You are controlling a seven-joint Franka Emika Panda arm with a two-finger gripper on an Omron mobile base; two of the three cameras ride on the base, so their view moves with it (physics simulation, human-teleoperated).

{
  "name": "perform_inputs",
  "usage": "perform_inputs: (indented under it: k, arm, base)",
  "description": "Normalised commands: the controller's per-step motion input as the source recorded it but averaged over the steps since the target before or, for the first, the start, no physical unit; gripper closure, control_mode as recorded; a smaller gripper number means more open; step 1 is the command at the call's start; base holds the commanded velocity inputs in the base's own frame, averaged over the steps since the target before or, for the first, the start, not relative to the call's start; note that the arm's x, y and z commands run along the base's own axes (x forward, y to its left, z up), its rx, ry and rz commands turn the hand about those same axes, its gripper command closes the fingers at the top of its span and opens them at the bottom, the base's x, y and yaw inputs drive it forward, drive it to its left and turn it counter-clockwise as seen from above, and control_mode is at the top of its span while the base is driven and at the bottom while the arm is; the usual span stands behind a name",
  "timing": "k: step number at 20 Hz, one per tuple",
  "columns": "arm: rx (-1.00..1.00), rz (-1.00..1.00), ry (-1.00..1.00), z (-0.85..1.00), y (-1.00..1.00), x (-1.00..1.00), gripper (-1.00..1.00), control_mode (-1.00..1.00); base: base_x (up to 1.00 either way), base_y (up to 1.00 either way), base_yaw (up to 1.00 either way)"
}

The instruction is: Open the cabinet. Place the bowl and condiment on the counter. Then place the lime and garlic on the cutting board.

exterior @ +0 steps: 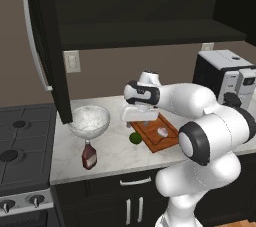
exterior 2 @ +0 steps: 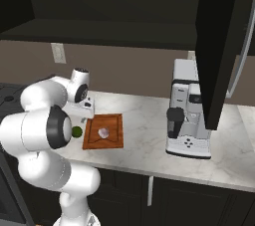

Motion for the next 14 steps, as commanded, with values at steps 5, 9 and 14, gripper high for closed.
perform_inputs:
  k: [5, 9, 14]
  arm:
    - [0.0, 0.08, 0.0, -0.05, 0.0, -0.03, -1.0, -1.0]
    - [0.0, 0.08, 0.0, 0.0, 0.0, -0.1, -1.0, -1.0]
    - [0.0, 0.06, 0.0, 0.0, 0.0, -0.1, -1.0, -1.0]
  base:
    - [0.0, 0.0, 0.0]
    - [0.0, 0.0, 0.0]
    - [0.0, 0.0, 0.0]
